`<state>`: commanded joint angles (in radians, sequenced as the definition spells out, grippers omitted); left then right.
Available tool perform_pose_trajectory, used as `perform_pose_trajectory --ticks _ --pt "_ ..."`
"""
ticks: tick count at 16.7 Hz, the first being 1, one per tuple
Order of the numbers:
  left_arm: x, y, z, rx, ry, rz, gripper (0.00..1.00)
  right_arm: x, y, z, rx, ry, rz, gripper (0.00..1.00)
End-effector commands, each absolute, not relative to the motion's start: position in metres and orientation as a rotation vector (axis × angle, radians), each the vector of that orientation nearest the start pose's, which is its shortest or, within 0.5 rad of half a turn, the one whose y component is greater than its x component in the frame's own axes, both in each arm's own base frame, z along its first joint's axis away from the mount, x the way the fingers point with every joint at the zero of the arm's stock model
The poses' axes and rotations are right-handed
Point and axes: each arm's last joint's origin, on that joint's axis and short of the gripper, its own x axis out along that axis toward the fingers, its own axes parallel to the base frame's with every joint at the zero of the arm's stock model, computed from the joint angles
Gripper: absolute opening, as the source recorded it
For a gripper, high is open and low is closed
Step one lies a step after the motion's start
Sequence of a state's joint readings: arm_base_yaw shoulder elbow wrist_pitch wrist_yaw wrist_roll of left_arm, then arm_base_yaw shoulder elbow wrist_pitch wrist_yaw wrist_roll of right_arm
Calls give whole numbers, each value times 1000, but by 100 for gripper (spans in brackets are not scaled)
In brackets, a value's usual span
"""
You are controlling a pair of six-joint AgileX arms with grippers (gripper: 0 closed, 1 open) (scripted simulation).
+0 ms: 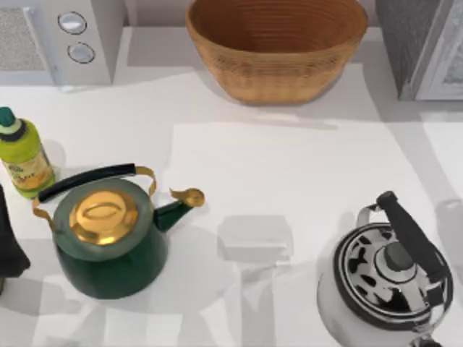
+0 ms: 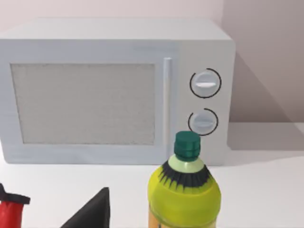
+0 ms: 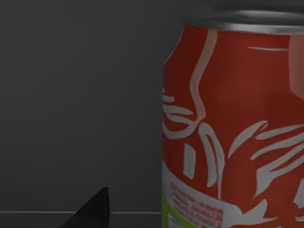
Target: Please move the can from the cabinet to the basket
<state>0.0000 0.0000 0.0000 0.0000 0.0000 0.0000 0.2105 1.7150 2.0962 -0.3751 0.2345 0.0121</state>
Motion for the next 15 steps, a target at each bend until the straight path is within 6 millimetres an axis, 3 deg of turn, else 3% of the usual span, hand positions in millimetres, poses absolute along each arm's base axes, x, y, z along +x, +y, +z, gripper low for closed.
perform_pose_trajectory --ticks 6,12,15 --pt "106 -1 160 0 0 0 100 396 77 508 -2 -9 -6 100" --pt "106 -1 160 0 0 0 100 401 76 508 -2 -9 -6 100" --pt "106 -1 160 0 0 0 100 401 76 508 -2 -9 -6 77"
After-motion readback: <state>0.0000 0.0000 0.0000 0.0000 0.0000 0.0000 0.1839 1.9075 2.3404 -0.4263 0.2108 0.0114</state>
